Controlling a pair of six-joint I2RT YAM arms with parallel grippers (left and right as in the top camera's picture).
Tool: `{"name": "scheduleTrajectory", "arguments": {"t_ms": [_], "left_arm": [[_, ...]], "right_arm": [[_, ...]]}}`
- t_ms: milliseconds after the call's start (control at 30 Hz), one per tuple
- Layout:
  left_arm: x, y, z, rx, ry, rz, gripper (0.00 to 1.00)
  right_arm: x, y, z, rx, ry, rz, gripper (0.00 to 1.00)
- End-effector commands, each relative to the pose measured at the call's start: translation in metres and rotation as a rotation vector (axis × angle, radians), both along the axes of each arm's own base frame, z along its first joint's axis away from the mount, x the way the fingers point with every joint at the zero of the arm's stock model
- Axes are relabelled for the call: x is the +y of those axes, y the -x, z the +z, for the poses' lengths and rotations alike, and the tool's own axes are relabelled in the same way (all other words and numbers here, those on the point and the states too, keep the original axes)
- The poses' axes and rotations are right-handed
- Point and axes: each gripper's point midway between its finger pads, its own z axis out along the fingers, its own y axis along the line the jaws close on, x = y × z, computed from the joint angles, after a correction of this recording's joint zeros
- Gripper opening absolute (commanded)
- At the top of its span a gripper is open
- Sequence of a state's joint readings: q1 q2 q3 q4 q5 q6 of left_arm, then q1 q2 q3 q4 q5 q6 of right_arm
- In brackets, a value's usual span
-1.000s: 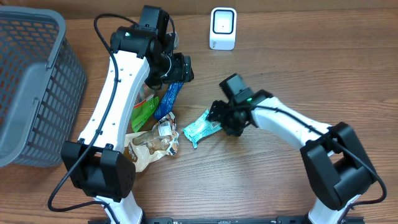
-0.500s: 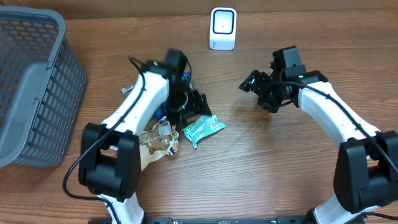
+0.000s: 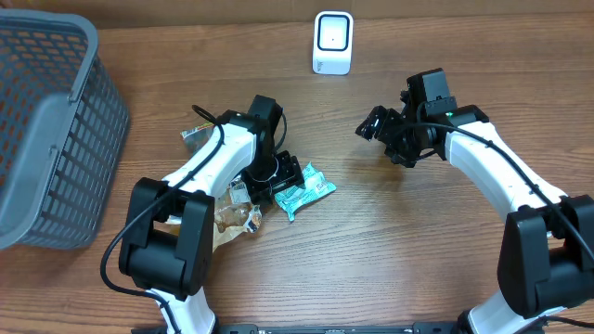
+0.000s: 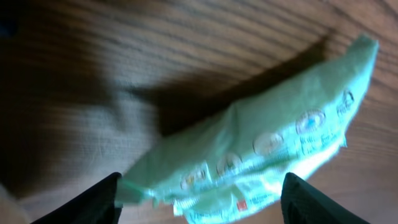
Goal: Scan the item barcode
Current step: 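Grasp the mint-green packet on the table with the left gripper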
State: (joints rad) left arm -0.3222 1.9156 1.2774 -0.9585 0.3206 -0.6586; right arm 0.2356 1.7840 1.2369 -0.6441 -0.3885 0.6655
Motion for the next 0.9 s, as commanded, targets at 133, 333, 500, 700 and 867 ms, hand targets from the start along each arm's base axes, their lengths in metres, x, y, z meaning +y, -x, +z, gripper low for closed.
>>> {"name": "scheduleTrajectory", "arguments": {"t_ms": [133,333,500,700,867], "left_arm": [[-0.004,0.002,-0.009,-0.021,-0.039,0.012,0.47],[-0.008,0.002,-0.018,-0.036,-0.024,0.002,0.16],[-0.004,0.000,-0.018,-0.036,-0.012,0.006,0.04],[-0.018,-0.014,-0.003,-0.117,0.124,-0.146,0.04],[-0.031,-0.030,0.019,-0.275,0.275,-0.410,0.04]], "right_arm": [[0.002,-0.007,0.015,-0.063,0.003,0.038,0.86],[0.002,-0.006,0.015,-0.062,0.003,0.038,0.86],[0.001,-0.005,0.014,-0.053,0.005,0.039,0.86],[0.000,0.000,0.012,-0.056,0.024,0.082,0.86],[0.000,0.002,0.011,-0.048,0.026,0.082,0.86]]}}
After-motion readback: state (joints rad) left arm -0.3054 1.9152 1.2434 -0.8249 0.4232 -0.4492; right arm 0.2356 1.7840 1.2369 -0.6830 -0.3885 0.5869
